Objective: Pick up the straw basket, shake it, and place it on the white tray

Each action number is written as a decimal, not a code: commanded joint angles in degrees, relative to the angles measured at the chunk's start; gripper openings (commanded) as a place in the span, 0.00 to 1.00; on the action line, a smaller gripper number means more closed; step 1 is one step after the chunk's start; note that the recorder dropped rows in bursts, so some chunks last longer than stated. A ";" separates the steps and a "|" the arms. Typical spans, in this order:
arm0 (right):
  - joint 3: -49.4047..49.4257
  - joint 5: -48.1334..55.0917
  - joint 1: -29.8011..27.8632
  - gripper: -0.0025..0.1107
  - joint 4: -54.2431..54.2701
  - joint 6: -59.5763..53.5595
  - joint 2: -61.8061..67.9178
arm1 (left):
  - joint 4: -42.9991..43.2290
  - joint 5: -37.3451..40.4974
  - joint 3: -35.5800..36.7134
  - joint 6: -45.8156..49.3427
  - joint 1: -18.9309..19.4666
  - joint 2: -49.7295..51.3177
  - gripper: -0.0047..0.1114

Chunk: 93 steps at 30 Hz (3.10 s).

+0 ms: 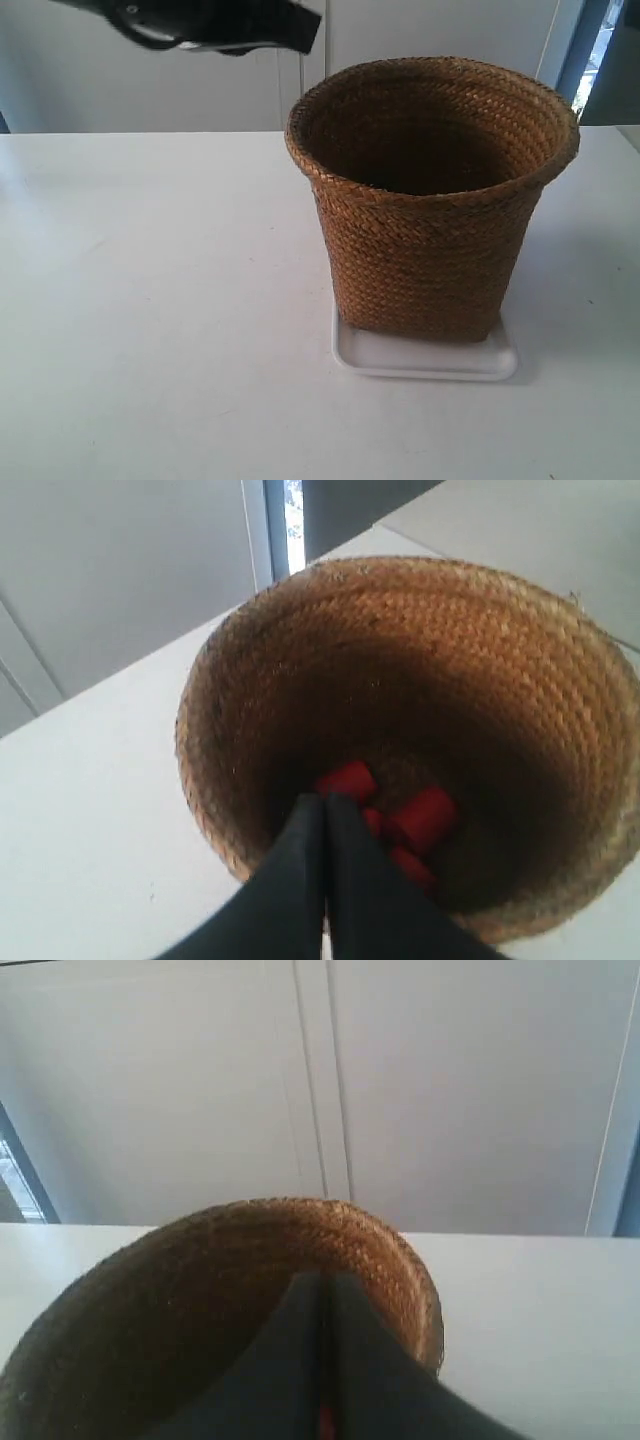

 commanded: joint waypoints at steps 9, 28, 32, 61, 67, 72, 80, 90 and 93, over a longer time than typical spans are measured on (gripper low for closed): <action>20.38 0.38 -0.09 0.02 6.72 -2.20 -26.96 | -0.35 -12.47 39.76 -2.45 -0.02 -30.15 0.04; 21.77 6.40 -0.09 0.02 7.20 -0.55 -29.83 | -0.35 -7.70 45.81 -6.34 -0.02 -41.42 0.04; 21.77 6.53 -0.09 0.02 7.20 -0.55 -29.83 | -0.35 -7.70 45.81 -6.34 -0.02 -41.42 0.04; 21.77 6.51 -0.09 0.02 7.20 0.39 -29.83 | 2.78 1.53 57.77 -2.00 23.98 -77.50 0.04; 21.77 6.51 -0.09 0.02 7.20 0.39 -29.83 | 3.04 -1.31 60.43 -0.07 23.98 -79.40 0.04; 21.77 6.51 -0.09 0.02 7.20 0.39 -29.83 | 3.59 -10.35 64.48 0.38 23.98 -79.40 0.04; 21.77 6.51 -0.09 0.02 7.20 0.39 -29.83 | 3.88 -10.75 71.44 8.73 23.98 -79.40 0.04; 21.77 6.51 -0.09 0.02 7.20 0.39 -29.83 | 2.06 -7.86 78.77 -3.22 23.98 -79.40 0.04; 21.77 6.51 -0.09 0.02 7.20 0.39 -29.83 | 1.20 -6.67 79.56 -9.65 23.98 -79.40 0.04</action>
